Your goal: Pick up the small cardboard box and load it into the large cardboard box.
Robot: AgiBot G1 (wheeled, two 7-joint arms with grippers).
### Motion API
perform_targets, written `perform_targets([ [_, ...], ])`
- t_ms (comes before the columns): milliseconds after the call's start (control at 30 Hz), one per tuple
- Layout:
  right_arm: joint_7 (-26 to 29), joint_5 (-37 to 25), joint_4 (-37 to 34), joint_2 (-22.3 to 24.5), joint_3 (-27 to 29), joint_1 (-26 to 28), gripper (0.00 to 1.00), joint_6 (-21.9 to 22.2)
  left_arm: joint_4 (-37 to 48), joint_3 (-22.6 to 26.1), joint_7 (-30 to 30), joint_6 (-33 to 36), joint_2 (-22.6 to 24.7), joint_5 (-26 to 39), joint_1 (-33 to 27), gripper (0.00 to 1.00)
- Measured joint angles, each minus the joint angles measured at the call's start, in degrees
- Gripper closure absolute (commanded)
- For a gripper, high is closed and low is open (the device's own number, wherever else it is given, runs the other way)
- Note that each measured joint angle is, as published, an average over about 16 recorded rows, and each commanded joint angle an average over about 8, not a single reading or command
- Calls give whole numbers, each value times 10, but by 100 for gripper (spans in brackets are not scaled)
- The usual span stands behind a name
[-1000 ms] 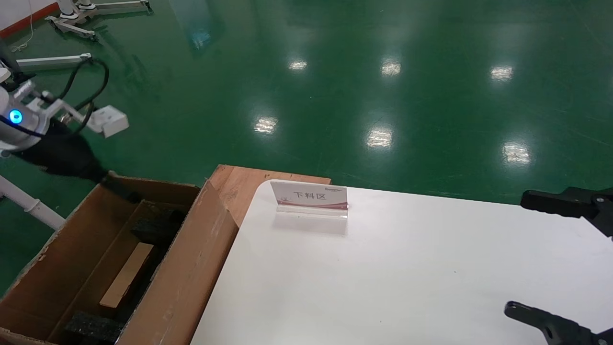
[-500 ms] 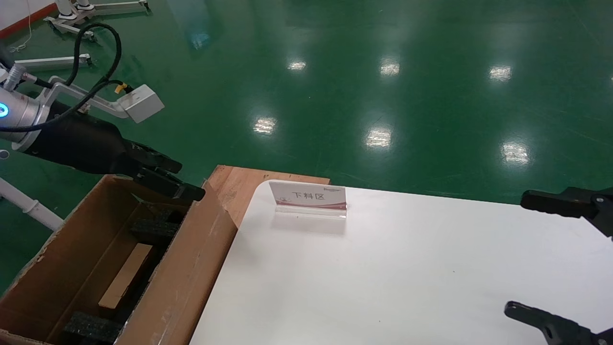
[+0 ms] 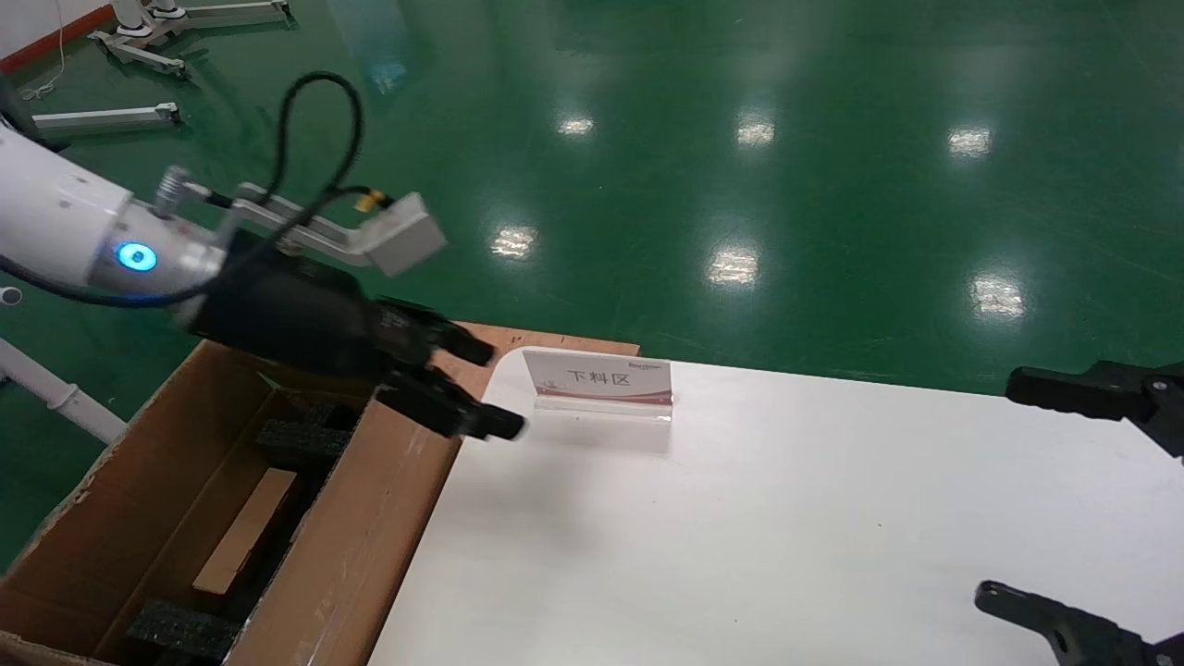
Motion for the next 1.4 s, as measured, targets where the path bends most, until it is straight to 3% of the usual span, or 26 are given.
perform_targets([
  [1400,-1,1,0,0,-1,0,0,0,-221,-813,158,76,12,24,563,0],
])
